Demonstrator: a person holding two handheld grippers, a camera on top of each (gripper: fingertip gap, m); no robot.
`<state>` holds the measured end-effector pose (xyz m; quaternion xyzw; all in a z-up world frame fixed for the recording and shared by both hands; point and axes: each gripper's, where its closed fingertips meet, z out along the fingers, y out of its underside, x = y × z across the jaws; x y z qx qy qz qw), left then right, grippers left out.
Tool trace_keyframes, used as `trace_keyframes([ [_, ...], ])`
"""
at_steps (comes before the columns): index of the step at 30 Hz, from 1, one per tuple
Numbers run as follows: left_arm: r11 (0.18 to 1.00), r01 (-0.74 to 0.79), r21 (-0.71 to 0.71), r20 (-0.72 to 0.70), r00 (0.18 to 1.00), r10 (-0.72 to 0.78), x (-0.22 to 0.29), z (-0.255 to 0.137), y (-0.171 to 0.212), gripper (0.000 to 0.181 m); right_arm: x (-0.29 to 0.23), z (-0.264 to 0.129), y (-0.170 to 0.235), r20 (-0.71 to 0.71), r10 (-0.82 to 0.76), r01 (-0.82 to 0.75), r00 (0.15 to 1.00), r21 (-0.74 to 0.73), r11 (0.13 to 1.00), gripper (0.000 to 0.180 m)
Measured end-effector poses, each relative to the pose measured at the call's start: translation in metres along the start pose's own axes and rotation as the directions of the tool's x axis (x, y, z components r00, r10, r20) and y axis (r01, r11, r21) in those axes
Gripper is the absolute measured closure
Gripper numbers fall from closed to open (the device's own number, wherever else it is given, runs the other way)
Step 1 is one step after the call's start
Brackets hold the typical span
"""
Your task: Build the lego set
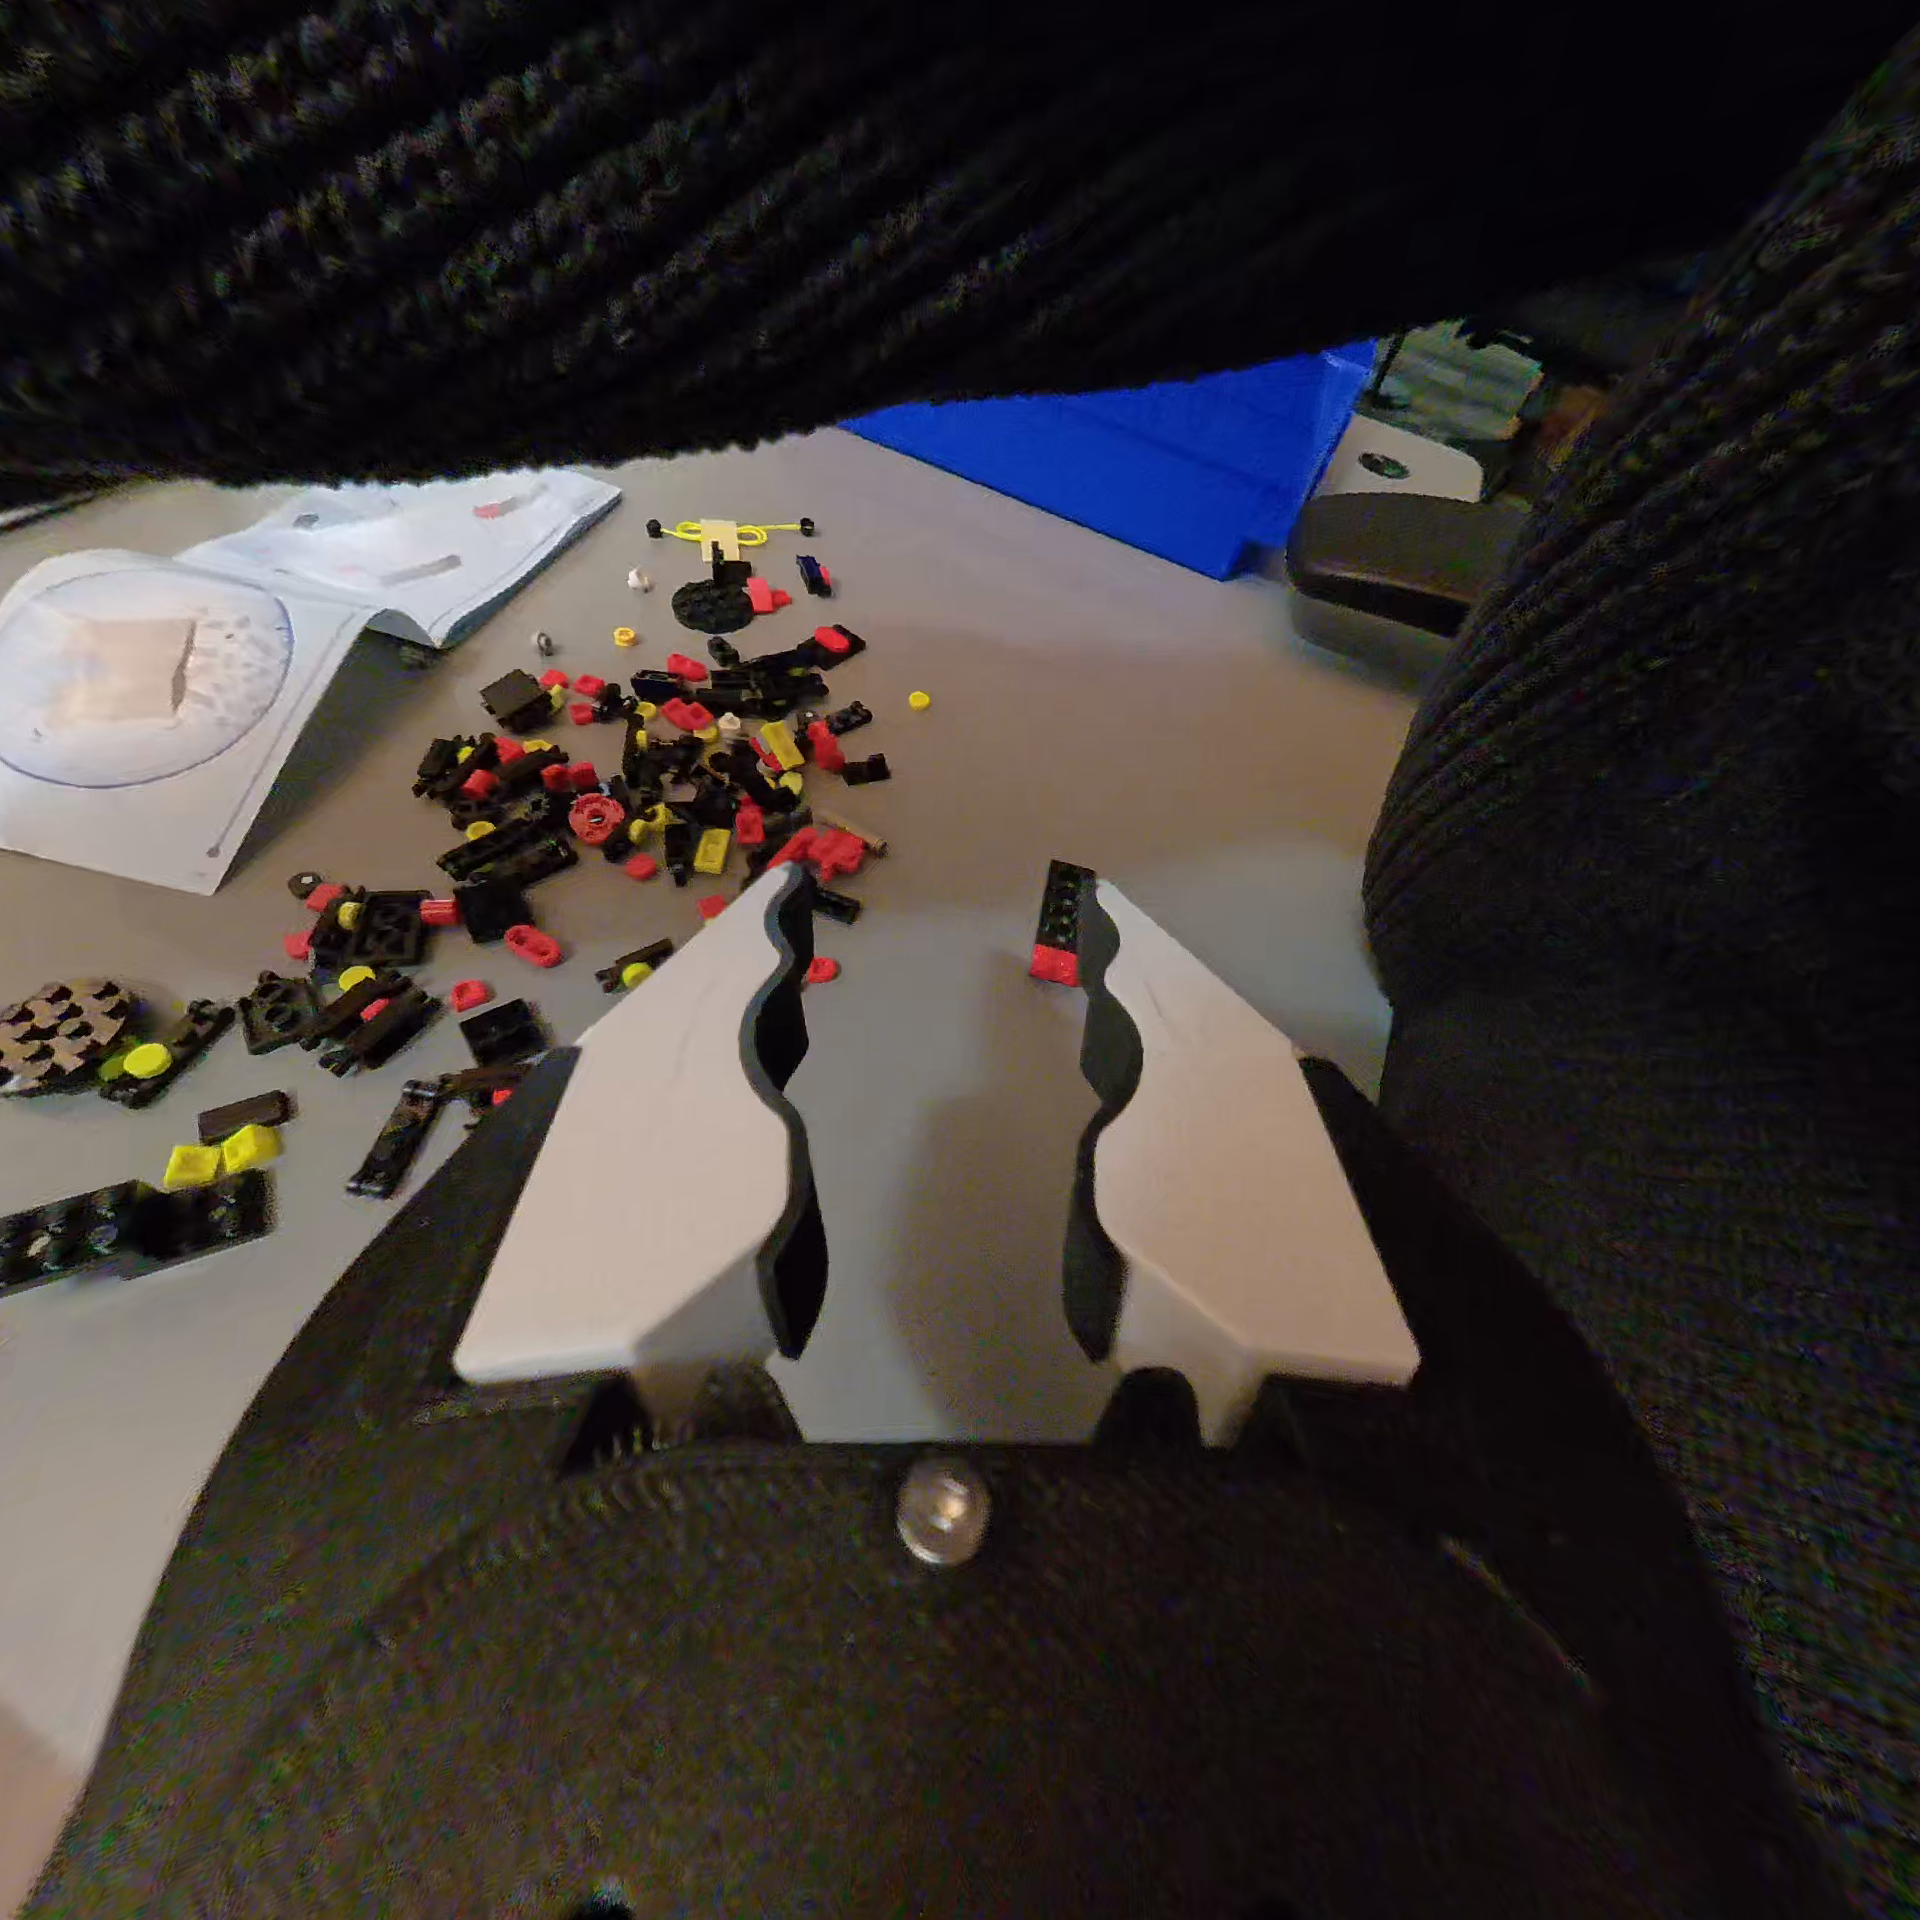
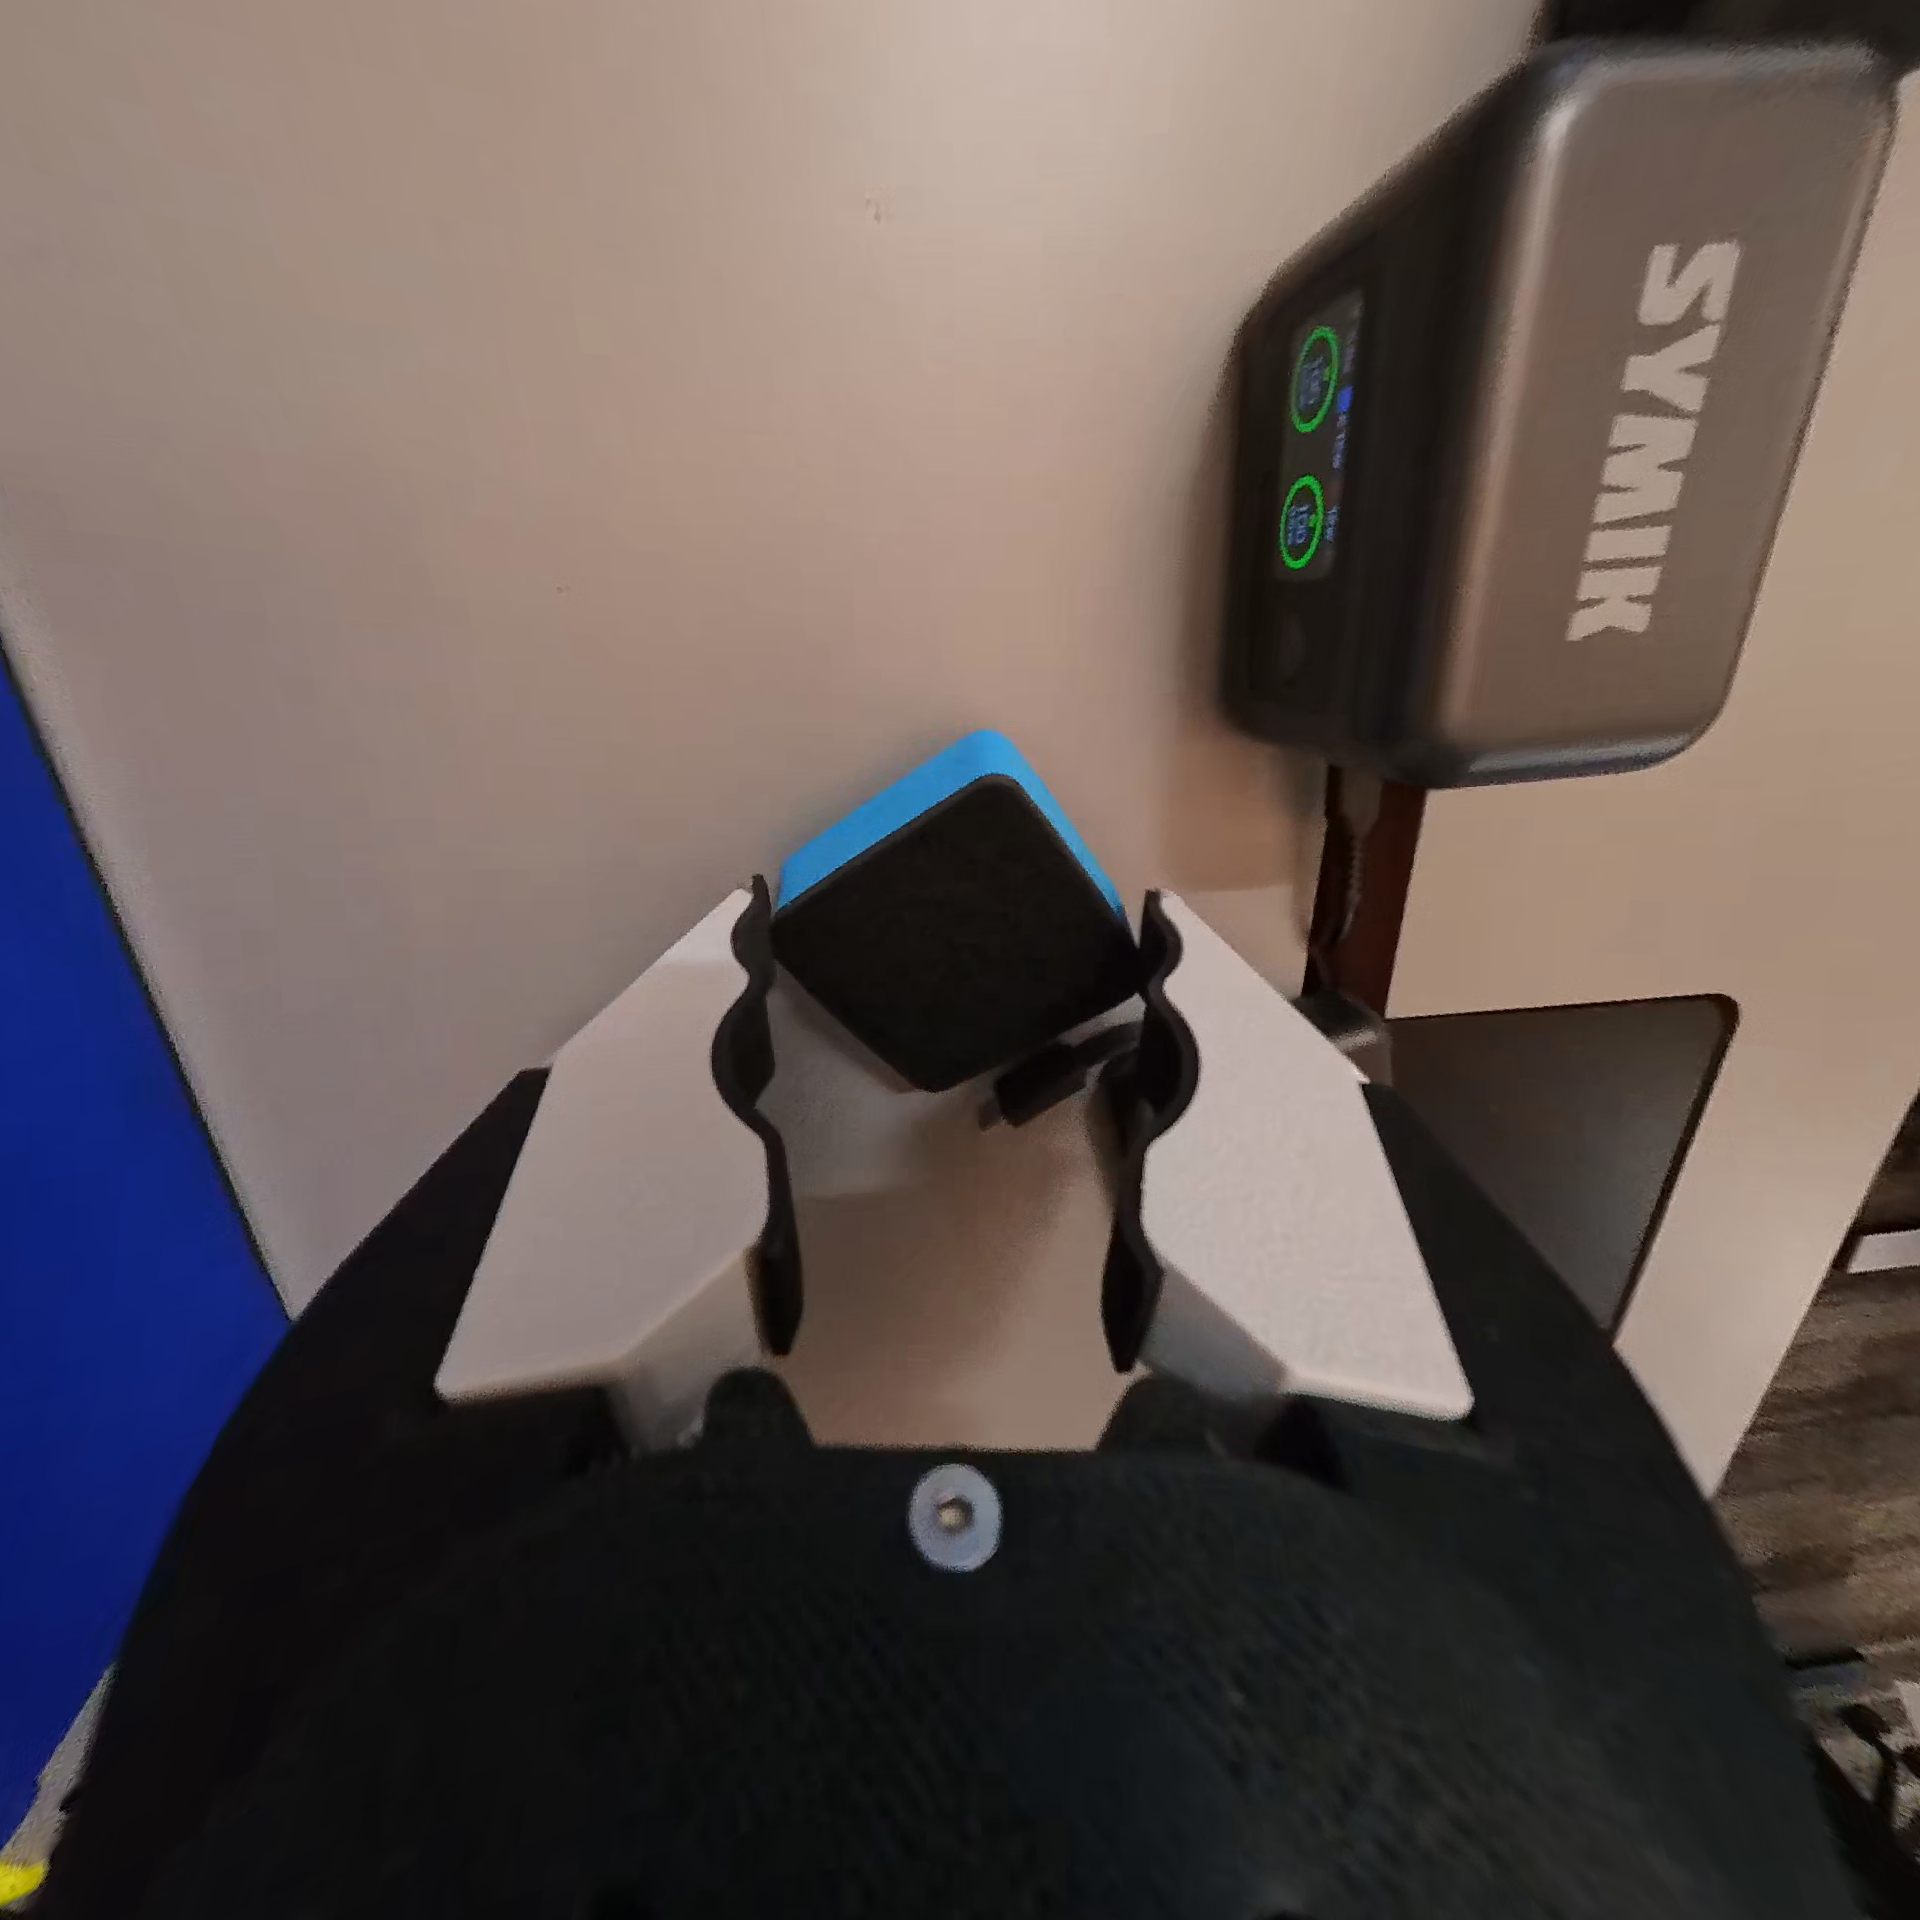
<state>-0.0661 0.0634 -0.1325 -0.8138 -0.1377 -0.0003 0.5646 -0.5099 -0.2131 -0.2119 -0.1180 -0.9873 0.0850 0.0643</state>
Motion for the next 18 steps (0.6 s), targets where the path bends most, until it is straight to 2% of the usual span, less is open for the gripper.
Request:
trace_keyframes([
  [1,1.000,0.006,0.006,0.000,1.000,-0.006,-0.001,-0.001,-0.001,0.132,0.001,0.001,0.001,0.005,0.006,-0.006,1.000,0.003,1.000,0.109],
  [6,0.999,0.035,0.019,-0.002,0.999,-0.035,-0.005,-0.003,-0.003,0.132,0.001,-0.024,0.001,0.024,0.020,-0.022,1.000,0.084,0.996,0.096],
  [8,0.999,0.030,0.011,0.000,1.000,-0.030,-0.004,-0.002,-0.001,0.132,-0.004,-0.053,0.002,0.017,0.013,-0.016,1.000,0.157,0.987,0.094],
  [11,1.000,0.009,-0.010,0.016,1.000,-0.009,-0.004,0.001,0.002,0.132,-0.036,-0.116,0.021,0.026,-0.001,-0.007,1.000,0.298,0.955,0.102],
  [15,1.000,-0.010,-0.018,0.029,1.000,0.010,-0.003,0.001,0.003,0.131,-0.116,-0.200,0.097,0.016,-0.046,0.031,0.999,0.520,0.854,0.116],
  [18,1.000,-0.004,-0.010,0.031,1.000,0.004,-0.003,0.001,0.001,0.130,-0.165,-0.229,0.180,-0.063,0.016,0.026,0.998,0.619,0.785,0.121],
])
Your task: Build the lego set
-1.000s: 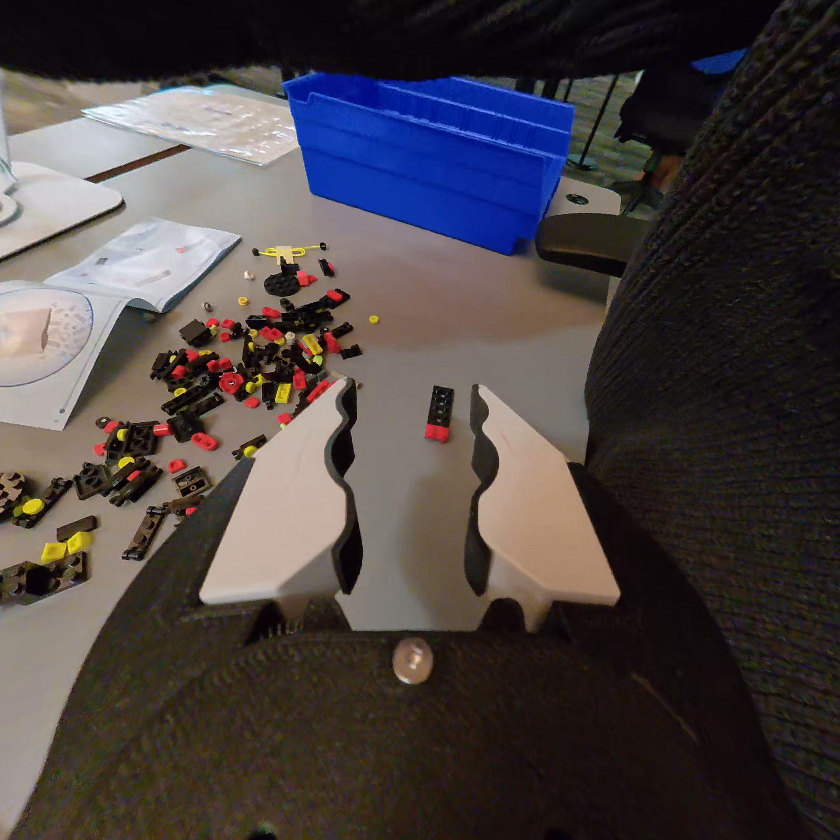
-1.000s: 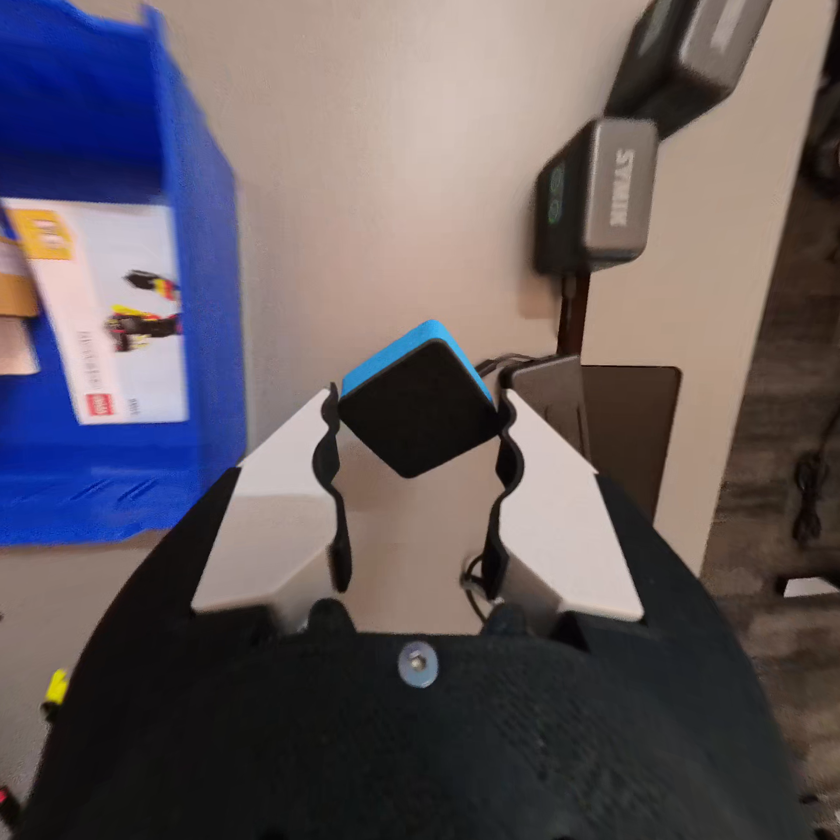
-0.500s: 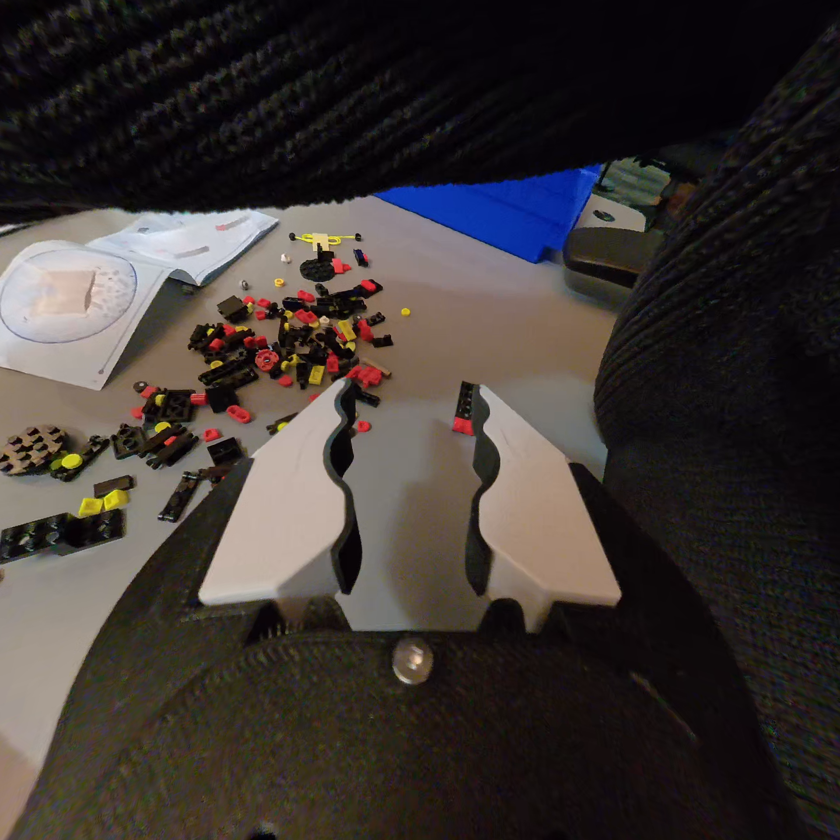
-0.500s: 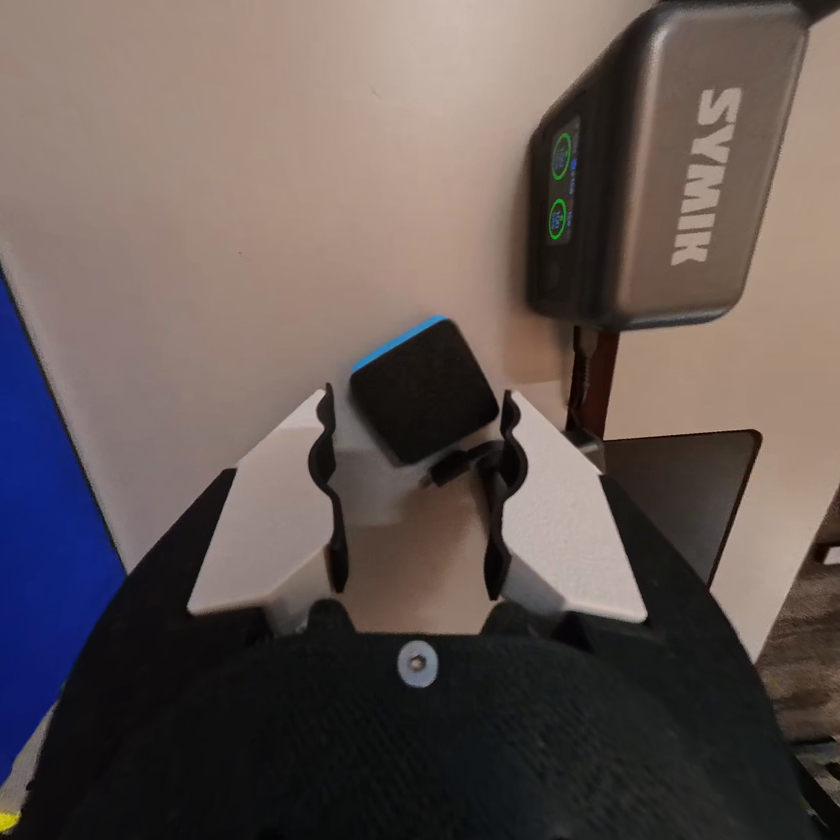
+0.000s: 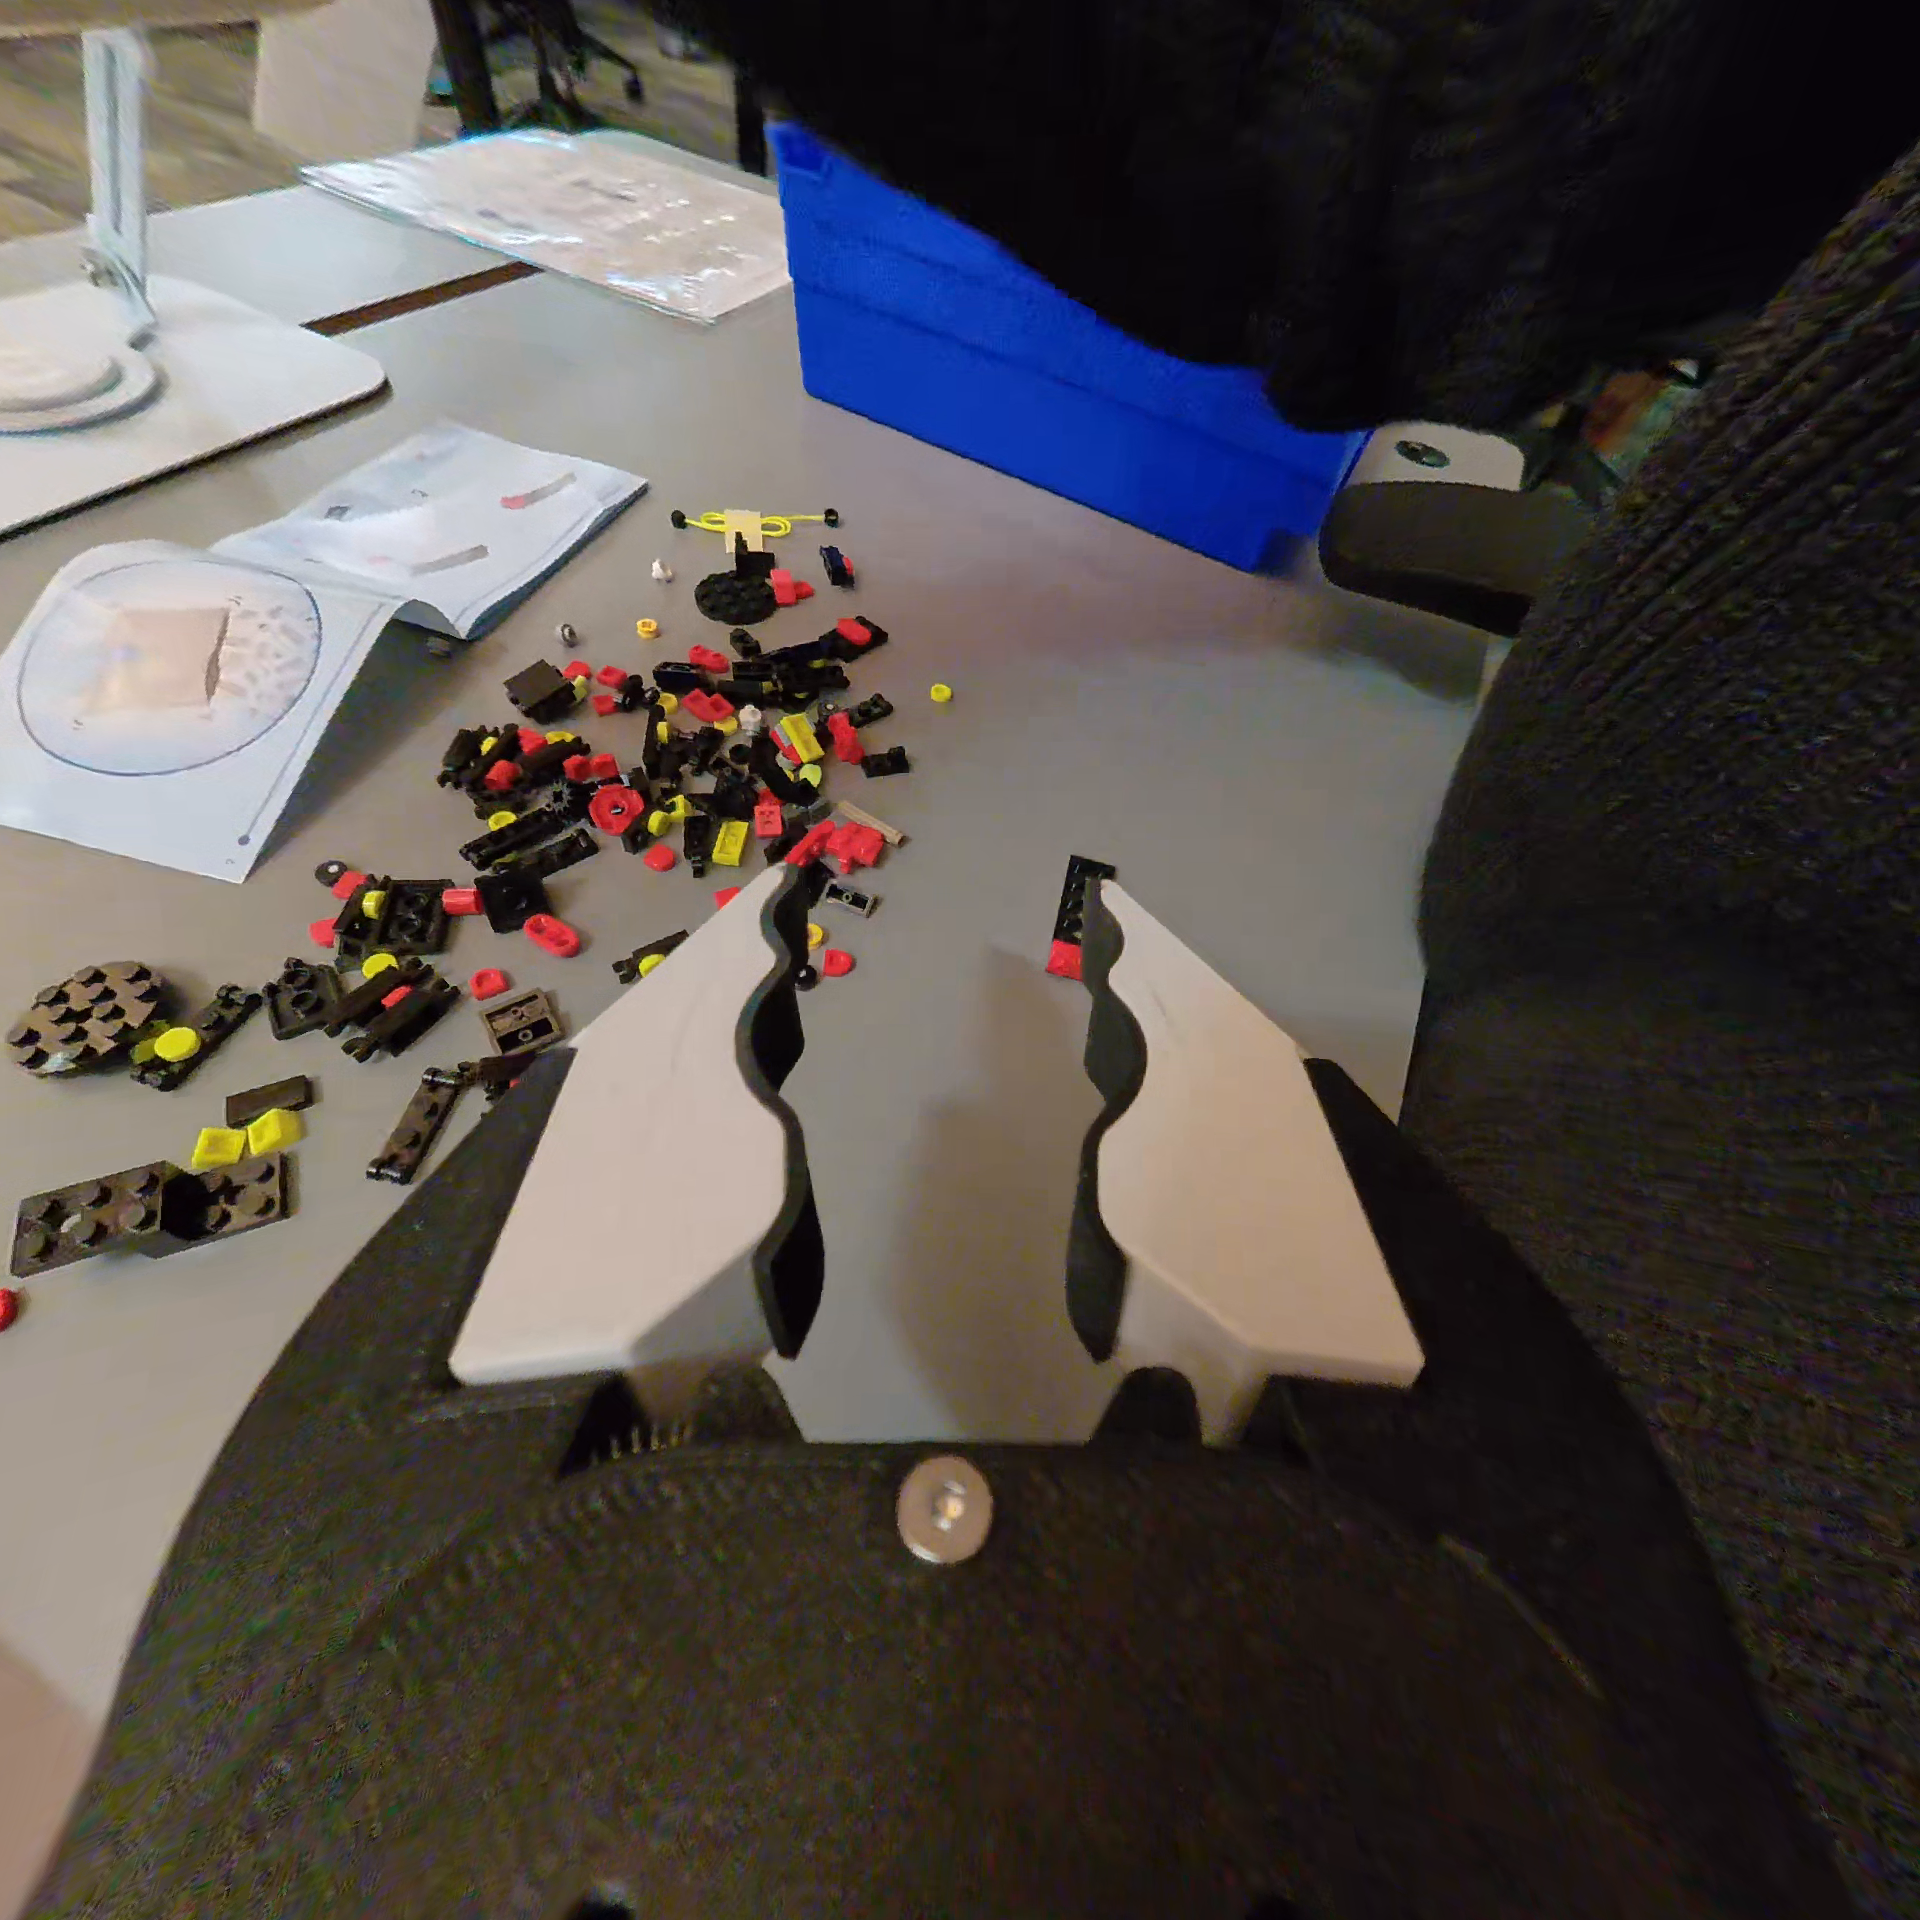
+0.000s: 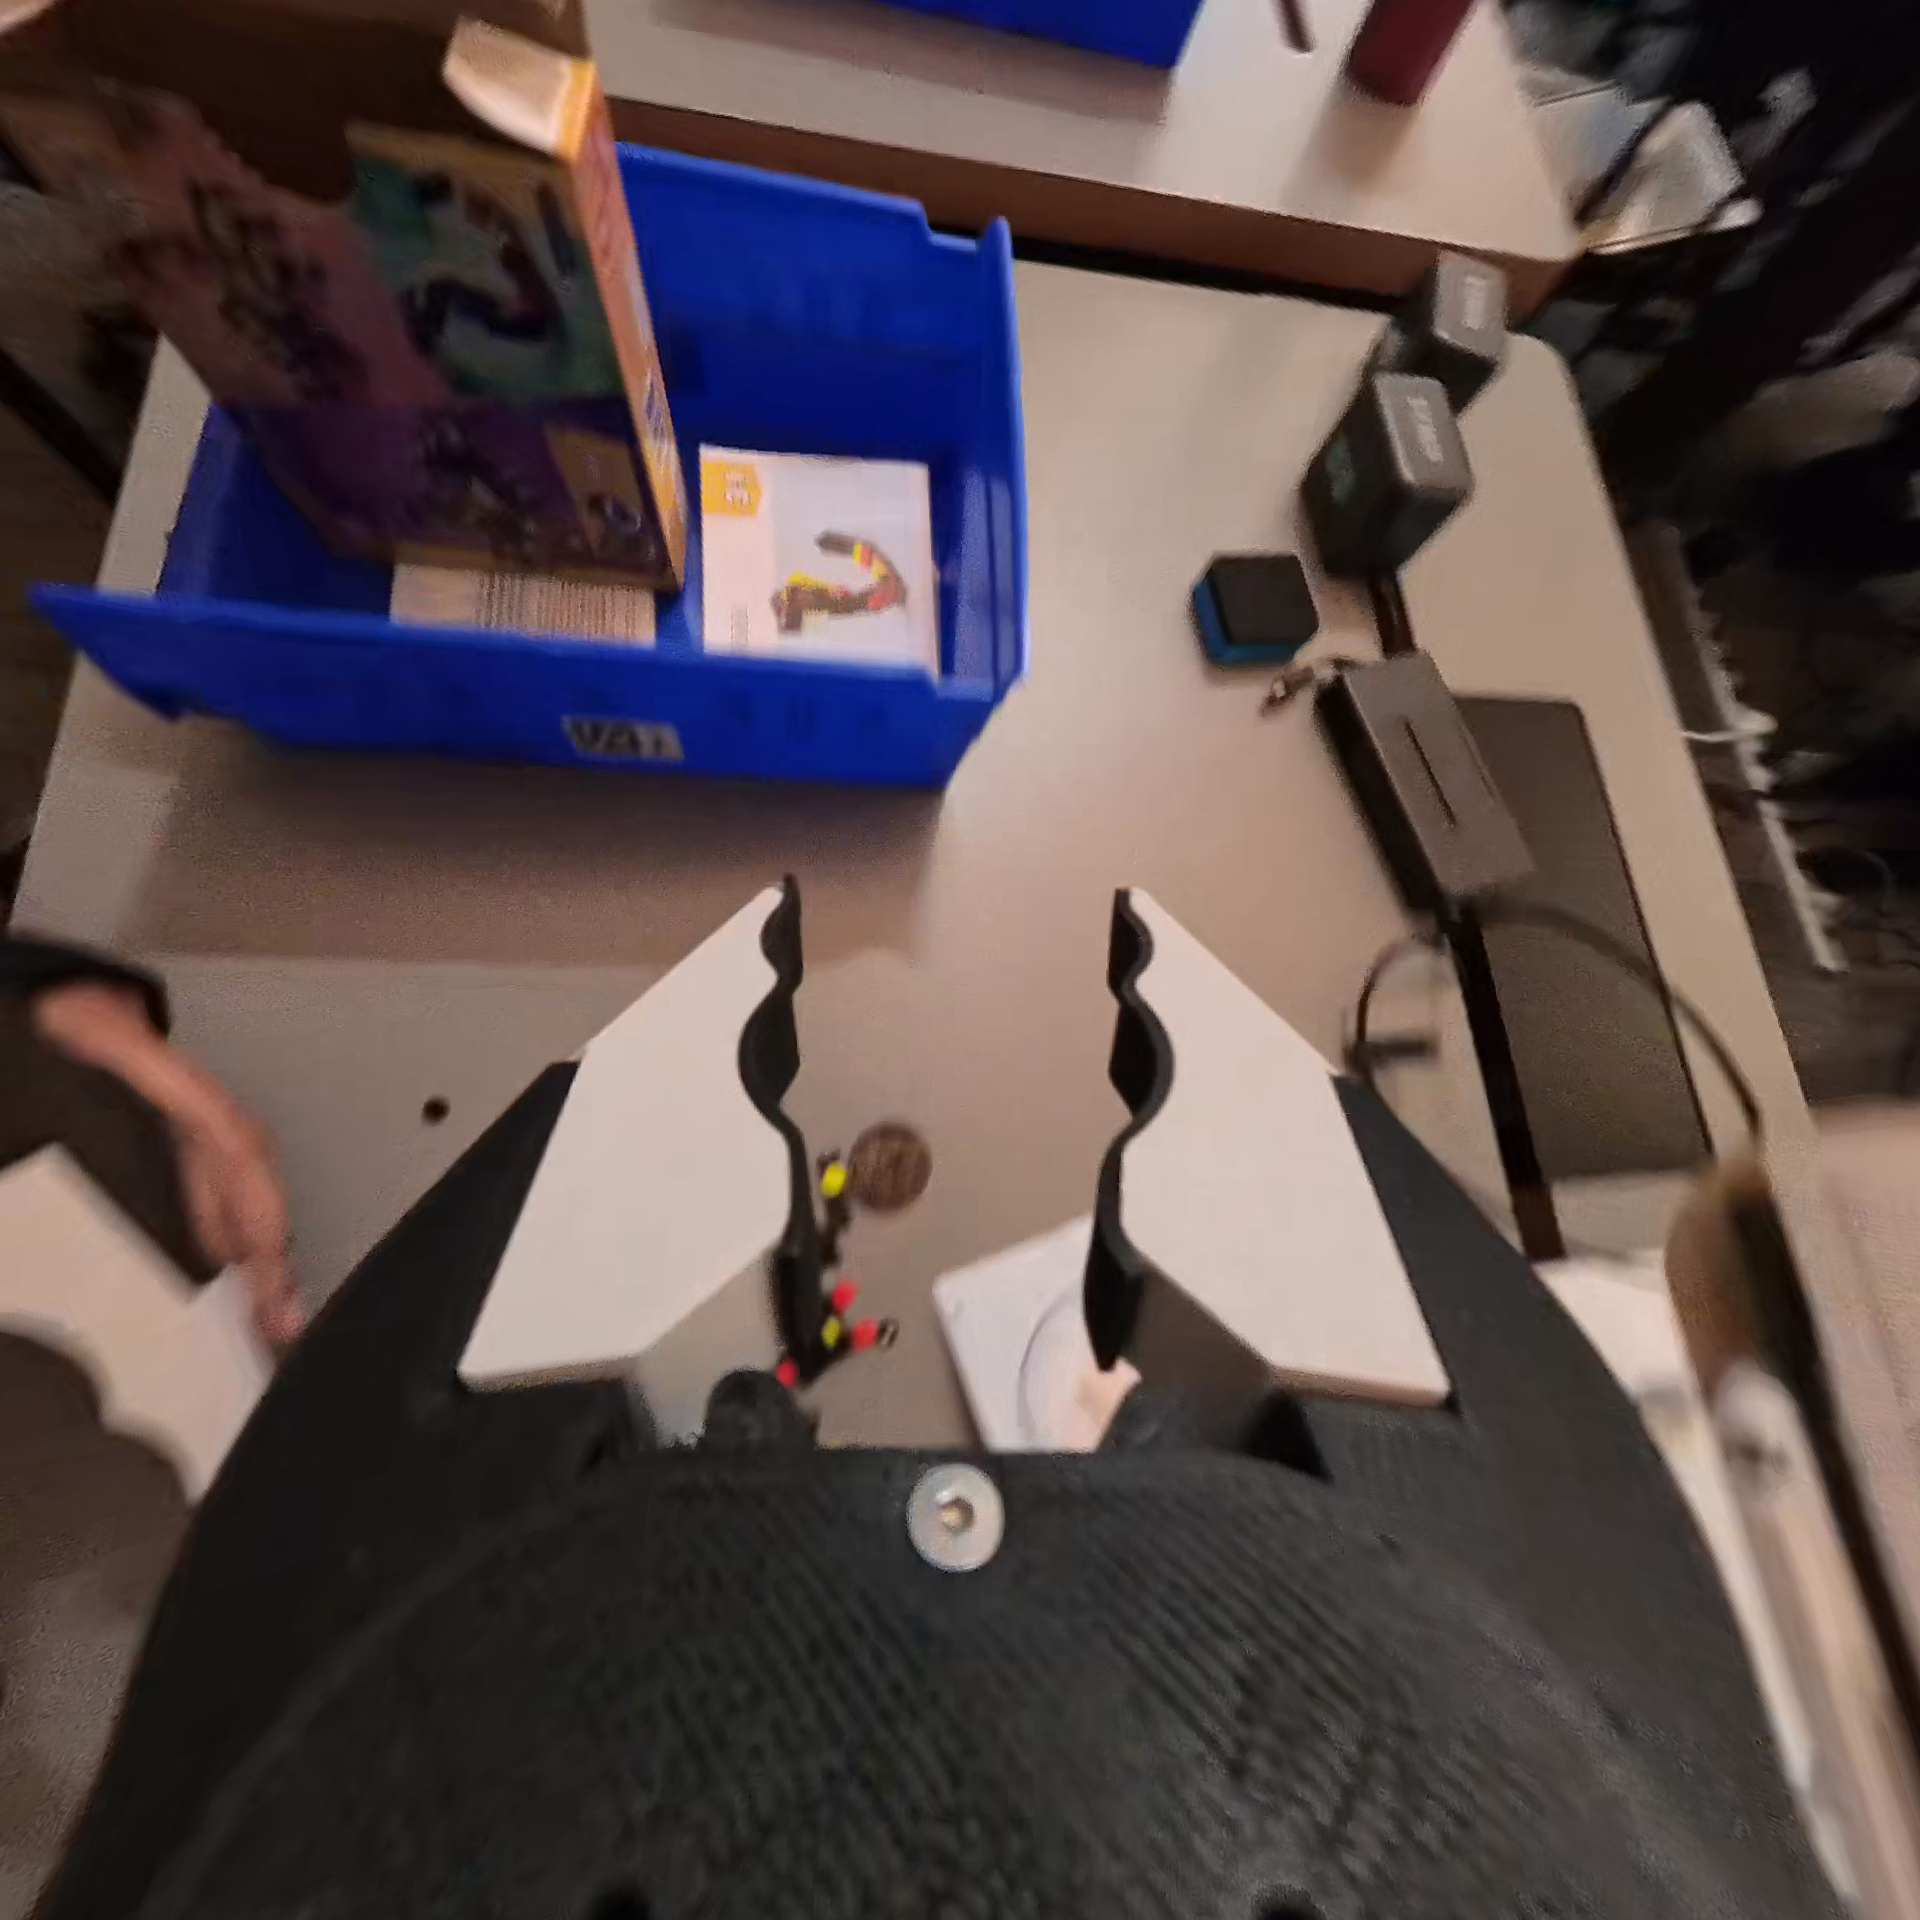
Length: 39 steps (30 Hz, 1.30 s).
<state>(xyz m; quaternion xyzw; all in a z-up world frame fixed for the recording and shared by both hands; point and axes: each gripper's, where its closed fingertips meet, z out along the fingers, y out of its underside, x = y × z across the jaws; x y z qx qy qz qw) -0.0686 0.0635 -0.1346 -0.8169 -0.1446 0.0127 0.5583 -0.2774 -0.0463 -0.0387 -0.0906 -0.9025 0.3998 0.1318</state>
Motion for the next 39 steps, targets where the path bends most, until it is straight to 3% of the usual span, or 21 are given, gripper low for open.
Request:
trace_keyframes([
  [3,1.000,0.009,-0.001,0.024,1.000,-0.009,-0.004,0.001,0.001,0.128,-0.034,-0.052,0.064,-0.105,0.092,-0.087,0.990,0.053,0.995,0.121],
  [7,0.997,0.074,-0.002,0.103,0.992,-0.073,-0.022,0.009,0.007,0.127,-0.064,-0.088,0.136,-0.160,0.294,-0.271,0.942,0.152,0.950,0.122],
  [12,0.985,0.172,-0.002,0.177,0.970,-0.169,-0.045,0.024,0.008,0.124,-0.076,-0.123,0.170,-0.247,0.382,-0.273,0.891,0.381,0.883,0.134],
  [15,0.988,0.154,0.020,0.262,0.953,-0.154,-0.063,0.031,-0.003,0.121,-0.078,-0.126,0.190,-0.289,0.346,-0.246,0.893,0.331,0.911,0.126],
  [17,0.985,0.131,0.109,0.342,0.926,-0.161,-0.083,0.031,-0.026,0.122,-0.070,-0.129,0.205,-0.360,0.334,-0.221,0.871,0.320,0.921,0.117],
  [20,0.950,0.140,0.279,0.364,0.900,-0.240,-0.116,0.034,-0.081,0.125,-0.060,-0.139,0.212,-0.399,0.372,-0.235,0.838,0.352,0.906,0.107],
  [23,0.957,0.126,0.262,0.355,0.909,-0.217,-0.133,0.049,-0.109,0.125,-0.056,-0.144,0.217,-0.408,0.394,-0.258,0.824,0.349,0.901,0.096],
  [26,0.971,0.068,0.229,0.391,0.907,-0.155,-0.125,0.059,-0.101,0.127,-0.058,-0.143,0.227,-0.447,0.382,-0.253,0.809,0.322,0.912,0.086],
  [28,0.977,0.040,0.209,0.408,0.905,-0.124,-0.117,0.063,-0.086,0.131,-0.057,-0.139,0.234,-0.490,0.377,-0.254,0.786,0.300,0.919,0.068],
  [32,0.986,0.106,0.132,0.353,0.924,-0.146,-0.107,0.064,-0.061,0.118,-0.062,-0.125,0.247,-0.551,0.343,-0.272,0.760,0.210,0.939,0.045],
  [35,0.961,0.181,0.207,0.262,0.936,-0.233,-0.102,0.058,-0.074,0.117,-0.073,-0.120,0.243,-0.532,0.336,-0.271,0.777,0.200,0.942,0.046],
  [39,0.944,0.208,0.255,0.202,0.944,-0.262,-0.100,0.057,-0.081,0.137,-0.076,-0.122,0.236,-0.517,0.362,-0.271,0.775,0.245,0.931,0.053],
])
